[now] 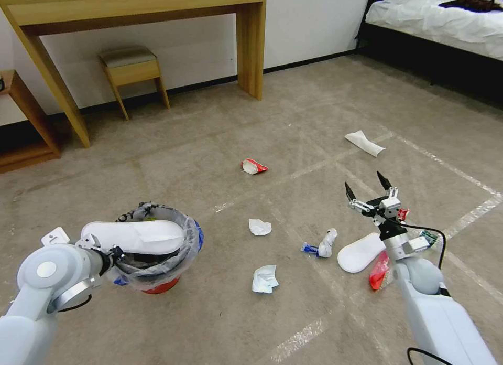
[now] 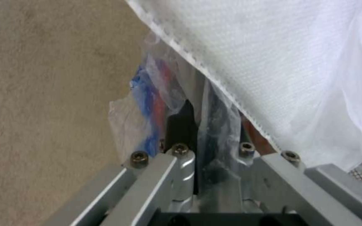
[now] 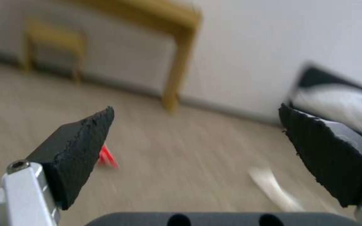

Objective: Pick up the trash bin and place the garbage on the floor into it.

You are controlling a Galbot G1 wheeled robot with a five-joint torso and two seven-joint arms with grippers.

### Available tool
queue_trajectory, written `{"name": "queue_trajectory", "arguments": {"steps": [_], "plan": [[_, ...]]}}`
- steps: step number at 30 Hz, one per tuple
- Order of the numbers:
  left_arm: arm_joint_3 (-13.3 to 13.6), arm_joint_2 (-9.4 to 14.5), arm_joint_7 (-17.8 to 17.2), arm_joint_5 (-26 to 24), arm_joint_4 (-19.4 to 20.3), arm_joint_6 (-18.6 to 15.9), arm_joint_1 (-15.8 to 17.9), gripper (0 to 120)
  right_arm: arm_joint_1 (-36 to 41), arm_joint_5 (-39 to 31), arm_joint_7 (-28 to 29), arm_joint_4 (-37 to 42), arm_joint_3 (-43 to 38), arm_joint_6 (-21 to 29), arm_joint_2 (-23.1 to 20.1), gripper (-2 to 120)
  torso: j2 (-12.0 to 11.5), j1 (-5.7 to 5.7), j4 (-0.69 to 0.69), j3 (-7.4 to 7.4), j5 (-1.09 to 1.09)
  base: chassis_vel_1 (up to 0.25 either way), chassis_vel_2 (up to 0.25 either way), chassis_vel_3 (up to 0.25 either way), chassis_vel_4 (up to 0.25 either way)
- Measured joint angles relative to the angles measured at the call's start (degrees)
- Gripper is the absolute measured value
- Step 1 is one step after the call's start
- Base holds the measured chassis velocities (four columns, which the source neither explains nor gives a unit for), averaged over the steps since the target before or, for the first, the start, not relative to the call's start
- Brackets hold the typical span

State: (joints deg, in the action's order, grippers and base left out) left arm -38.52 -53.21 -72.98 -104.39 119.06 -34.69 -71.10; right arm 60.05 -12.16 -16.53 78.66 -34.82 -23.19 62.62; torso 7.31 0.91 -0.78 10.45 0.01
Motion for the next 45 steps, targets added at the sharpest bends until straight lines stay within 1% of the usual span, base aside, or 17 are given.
{"name": "queue_trajectory", "arguments": {"steps": [4,5,10,14,17,18,19,20,22,23,25,26,28,29,31,35,45], "plan": [[0.2,-0.1,0.2,0.2,-0.4,-0.2,0.3,4,-0.6,-1.6,8.0,-4.9,1.2,8.4,-3.1,100,0.0,0.00,0.00,0.00,0.02,0.000,0.000,0.000,0.000],[0.2,-0.1,0.2,0.2,-0.4,-0.2,0.3,4,-0.6,-1.6,8.0,-4.9,1.2,8.4,-3.1,100,0.0,0.00,0.00,0.00,0.02,0.000,0.000,0.000,0.000],[0.5,-0.2,0.6,0.5,-0.8,-0.4,0.6,4,0.0,-8.2,12.5,-6.1,2.6,16.2,-5.9,100,0.0,0.00,0.00,0.00,0.01,0.000,0.000,0.000,0.000],[0.6,-0.2,0.7,0.6,-1.0,-0.5,0.7,4,0.0,-10.2,11.0,-6.5,2.9,16.2,-6.3,100,0.0,0.00,0.00,0.00,0.00,0.000,0.000,0.000,0.000],[0.8,0.0,0.7,0.6,-1.0,-0.5,0.7,4,-0.7,-12.6,0.2,-8.4,3.6,11.8,-6.7,100,0.0,0.00,0.01,0.00,-0.01,0.000,0.000,0.000,0.000],[0.8,0.0,0.7,0.6,-1.0,-0.5,0.7,4,-0.7,-12.6,0.2,-8.4,3.6,11.8,-6.7,100,0.0,0.00,0.01,0.00,-0.01,0.000,0.000,0.000,0.000],[0.9,0.1,0.7,0.6,-1.1,-0.5,0.9,4,-1.3,-12.9,-5.2,-9.8,4.2,9.4,-6.7,100,0.0,0.00,0.01,0.00,-0.01,0.000,0.000,0.000,0.000],[0.9,0.1,0.7,0.6,-1.1,-0.5,0.9,4,-1.3,-12.9,-5.2,-9.8,4.2,9.4,-6.7,100,0.0,0.00,0.01,0.00,-0.01,0.000,0.000,0.000,0.000],[1.1,0.4,0.7,0.6,-1.5,-0.5,1.4,4,-2.5,-15.2,-17.2,-12.2,6.1,5.6,-6.7,100,0.0,0.00,0.01,0.00,0.00,0.000,0.000,0.000,0.000],[1.1,0.4,0.7,0.6,-1.5,-0.5,1.4,4,-2.5,-15.2,-17.2,-12.2,6.1,5.6,-6.7,100,0.0,0.00,0.01,0.00,0.00,0.000,0.000,0.000,0.000],[1.7,0.5,0.9,0.6,-1.8,-0.5,1.9,4,-3.9,-15.6,-26.6,-14.3,7.3,3.0,-6.8,100,0.0,0.00,0.02,0.00,-0.01,0.000,0.000,0.000,0.000],[1.7,0.5,0.9,0.6,-1.8,-0.5,1.9,4,-3.9,-15.6,-26.6,-14.3,7.3,3.0,-6.8,100,0.0,0.00,0.02,0.00,-0.01,0.000,0.000,0.000,0.000],[2.2,0.4,1.3,0.9,-2.2,-0.7,2.1,4,-5.6,-15.1,-35.4,-16.2,9.5,0.5,-7.0,100,0.0,0.00,-0.01,0.00,-0.01,0.000,0.000,0.000,0.000],[2.2,0.4,1.3,0.9,-2.2,-0.7,2.1,4,-5.6,-15.1,-35.4,-16.2,9.5,0.5,-7.0,100,0.0,0.00,-0.01,0.00,-0.01,0.000,0.000,0.000,0.000],[2.6,0.2,1.5,1.1,-2.6,-0.8,2.4,4,-6.6,-13.7,-41.0,-16.4,11.8,-0.6,-7.4,100,0.0,0.00,0.02,0.00,-0.01,0.000,0.000,0.000,0.000],[2.7,-0.1,1.7,1.3,-2.7,-1.0,2.6,4,-7.6,-9.9,-43.4,-16.1,15.8,-2.6,-7.6,100,0.0,0.00,0.00,0.00,-0.01,0.000,0.000,0.000,0.000],[2.8,-0.2,1.6,1.4,-2.2,-0.9,2.5,4,-11.2,-3.1,-42.2,-15.5,26.9,-3.1,-6.7,100,0.0,0.00,0.00,0.00,-0.01,0.000,0.000,0.000,0.000]]}}
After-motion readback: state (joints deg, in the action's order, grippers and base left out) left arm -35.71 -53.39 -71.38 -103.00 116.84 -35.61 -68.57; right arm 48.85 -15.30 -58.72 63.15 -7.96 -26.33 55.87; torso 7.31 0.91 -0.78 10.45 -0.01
